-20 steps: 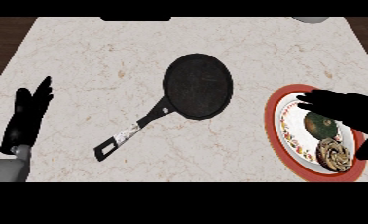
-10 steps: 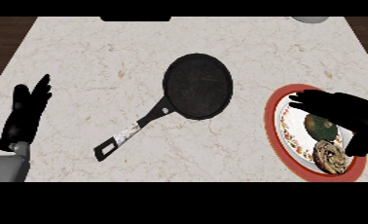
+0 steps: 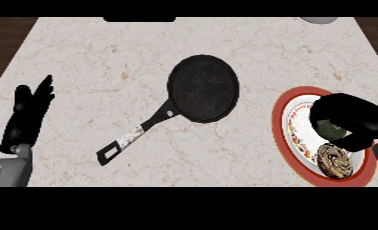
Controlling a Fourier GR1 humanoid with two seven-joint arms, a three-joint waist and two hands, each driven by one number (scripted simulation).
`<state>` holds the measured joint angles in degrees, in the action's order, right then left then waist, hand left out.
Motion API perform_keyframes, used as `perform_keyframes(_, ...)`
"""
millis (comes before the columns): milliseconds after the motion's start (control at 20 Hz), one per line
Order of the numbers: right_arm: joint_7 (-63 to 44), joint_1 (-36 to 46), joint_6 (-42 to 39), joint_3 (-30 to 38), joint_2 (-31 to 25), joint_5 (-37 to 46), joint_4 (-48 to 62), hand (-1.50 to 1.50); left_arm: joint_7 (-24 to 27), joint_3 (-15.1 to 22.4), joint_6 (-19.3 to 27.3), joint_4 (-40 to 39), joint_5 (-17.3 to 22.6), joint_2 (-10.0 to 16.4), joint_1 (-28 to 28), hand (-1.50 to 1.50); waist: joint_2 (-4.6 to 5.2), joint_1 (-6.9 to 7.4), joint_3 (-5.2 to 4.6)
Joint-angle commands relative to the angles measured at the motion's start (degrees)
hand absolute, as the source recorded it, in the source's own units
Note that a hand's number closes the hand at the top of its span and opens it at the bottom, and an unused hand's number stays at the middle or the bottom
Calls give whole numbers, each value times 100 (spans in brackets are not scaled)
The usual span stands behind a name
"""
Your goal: Pick the squash from the plate and place it in the pan
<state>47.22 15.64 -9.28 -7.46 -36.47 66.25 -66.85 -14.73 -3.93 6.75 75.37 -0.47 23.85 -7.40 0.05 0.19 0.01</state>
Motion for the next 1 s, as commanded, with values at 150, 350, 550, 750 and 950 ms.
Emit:
perform_keyframes(150,361,29,-4,428,17,20,-35,150,158,-80,-32,76,-271,-252,243,0,-9,-13,-1)
perform_keyframes(350,-2454,-891,-241,1122,888,-73,-10,150,198,-358,126,-211,-126,-7,286,0,-120,-540,-29)
perform_keyframes(550,-3854,-1585,-79,1726,1490,-223,-147,150,152,-509,111,-188,-29,66,510,0,-202,-821,-49)
perform_keyframes(750,-4796,-2055,282,1754,2342,-256,-1291,150,227,-441,139,-94,-86,0,650,0,-212,-735,-53)
perform_keyframes(950,-5247,-2112,950,1570,2745,-7,-3212,150,134,-532,2,-68,12,148,467,0,-208,-653,-48)
